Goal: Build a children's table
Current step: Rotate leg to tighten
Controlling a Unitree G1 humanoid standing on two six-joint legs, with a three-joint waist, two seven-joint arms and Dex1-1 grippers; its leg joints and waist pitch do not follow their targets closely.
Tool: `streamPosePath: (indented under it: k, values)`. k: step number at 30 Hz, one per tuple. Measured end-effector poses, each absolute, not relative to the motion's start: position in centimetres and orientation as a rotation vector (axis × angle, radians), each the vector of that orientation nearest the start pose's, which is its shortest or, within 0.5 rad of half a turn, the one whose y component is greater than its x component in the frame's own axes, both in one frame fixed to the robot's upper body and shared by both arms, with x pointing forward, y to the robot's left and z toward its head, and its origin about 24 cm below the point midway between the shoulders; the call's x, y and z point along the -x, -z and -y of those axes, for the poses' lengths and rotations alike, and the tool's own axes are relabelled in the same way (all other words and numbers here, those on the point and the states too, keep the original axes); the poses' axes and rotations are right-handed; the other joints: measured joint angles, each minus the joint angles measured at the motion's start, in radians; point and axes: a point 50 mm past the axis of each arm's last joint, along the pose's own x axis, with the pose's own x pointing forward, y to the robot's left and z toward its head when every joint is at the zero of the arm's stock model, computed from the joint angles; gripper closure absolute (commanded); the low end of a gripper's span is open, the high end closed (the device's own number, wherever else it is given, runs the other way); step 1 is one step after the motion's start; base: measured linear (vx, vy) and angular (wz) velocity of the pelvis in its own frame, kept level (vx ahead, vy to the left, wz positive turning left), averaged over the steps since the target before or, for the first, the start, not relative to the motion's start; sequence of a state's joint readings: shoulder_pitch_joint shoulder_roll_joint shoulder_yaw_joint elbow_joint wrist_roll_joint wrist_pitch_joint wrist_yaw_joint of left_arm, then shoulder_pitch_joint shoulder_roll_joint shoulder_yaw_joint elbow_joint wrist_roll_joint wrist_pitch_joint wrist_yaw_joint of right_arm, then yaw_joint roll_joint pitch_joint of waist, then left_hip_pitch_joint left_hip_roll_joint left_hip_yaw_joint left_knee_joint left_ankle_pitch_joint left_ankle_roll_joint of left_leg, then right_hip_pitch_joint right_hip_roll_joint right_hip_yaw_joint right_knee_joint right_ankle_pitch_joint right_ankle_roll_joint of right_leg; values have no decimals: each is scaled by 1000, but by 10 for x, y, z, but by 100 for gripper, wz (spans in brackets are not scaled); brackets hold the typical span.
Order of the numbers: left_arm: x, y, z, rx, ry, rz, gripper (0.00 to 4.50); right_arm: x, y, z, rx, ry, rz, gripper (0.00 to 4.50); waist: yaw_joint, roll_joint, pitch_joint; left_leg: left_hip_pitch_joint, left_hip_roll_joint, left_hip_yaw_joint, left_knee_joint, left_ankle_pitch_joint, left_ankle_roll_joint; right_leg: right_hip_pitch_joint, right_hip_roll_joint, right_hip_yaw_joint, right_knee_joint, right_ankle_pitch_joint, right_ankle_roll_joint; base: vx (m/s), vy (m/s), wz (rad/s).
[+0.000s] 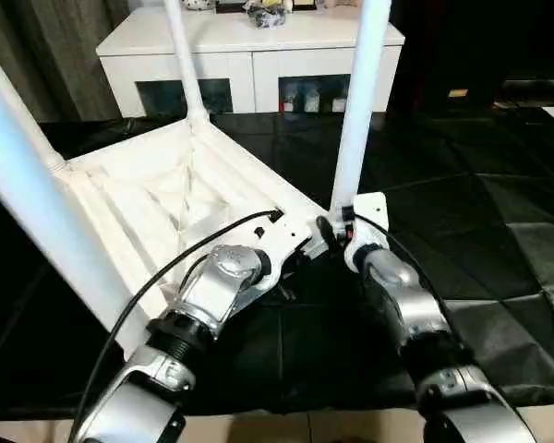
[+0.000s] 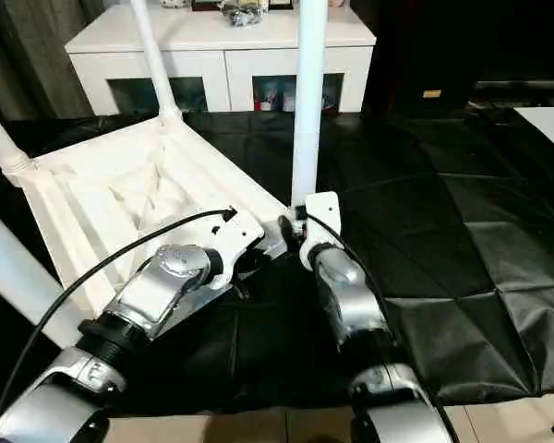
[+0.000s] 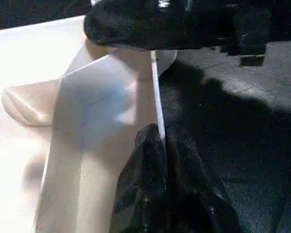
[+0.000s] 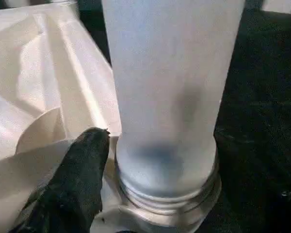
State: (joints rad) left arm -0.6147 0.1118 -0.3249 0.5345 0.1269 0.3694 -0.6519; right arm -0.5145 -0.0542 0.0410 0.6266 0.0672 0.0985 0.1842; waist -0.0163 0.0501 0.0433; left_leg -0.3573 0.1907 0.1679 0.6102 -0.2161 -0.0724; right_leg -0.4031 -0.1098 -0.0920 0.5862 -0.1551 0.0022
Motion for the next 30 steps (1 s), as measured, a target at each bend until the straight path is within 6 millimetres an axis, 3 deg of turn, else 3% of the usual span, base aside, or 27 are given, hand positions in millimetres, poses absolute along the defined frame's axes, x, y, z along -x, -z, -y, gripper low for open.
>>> streamPosePath:
  k: [4, 8, 12, 17, 25, 26, 30]
  values:
    - [-324, -46, -72, -418, 965, -421, 450, -331, -38, 123, 81, -451, -224, 65, 4, 1, 1, -2, 1, 0, 0, 0, 0, -1, 0, -1, 1, 4, -6, 0, 0, 0]
    - [-314, -46, -98, -447, 1096, -406, 450, -305, -46, 152, 220, -738, -232, 65, 22, 2, 1, -1, 2, 1, -2, 0, 1, -1, 0, -1, 0, 1, -1, 0, 0, 0]
    - [-301, -47, -113, -423, 1221, -423, 450, -287, -45, 165, 258, -890, -261, 65, 32, 3, 1, -1, 2, 2, -2, 0, 2, -1, 0, 0, -1, -1, -1, 0, 0, 0]
    - [-289, -48, -125, -398, 1326, -464, 450, -277, -52, 169, 238, -1024, -258, 65, 48, 3, 1, 1, 2, 4, -1, 0, 1, -2, -1, 2, -1, -1, -2, 0, 0, 0]
    - [-286, -48, -126, -383, 1359, -477, 450, -275, -52, 166, 242, -1081, -265, 65, 51, 2, 2, 1, 2, 4, -1, 0, 1, -2, -1, 2, 0, -1, -2, 0, 0, 0]
    - [-285, -48, -126, -384, 1361, -478, 450, -275, -52, 166, 242, -1087, -267, 91, 52, 2, 2, 1, 2, 4, -1, 0, 1, -2, -1, 2, 0, -1, -2, 0, 0, 0]
    - [-285, -48, -126, -384, 1364, -480, 450, -274, -50, 164, 229, -1101, -271, 116, 52, 2, 2, 1, 2, 4, -1, 0, 1, -2, -1, 2, 0, -1, -2, 0, 0, 0]
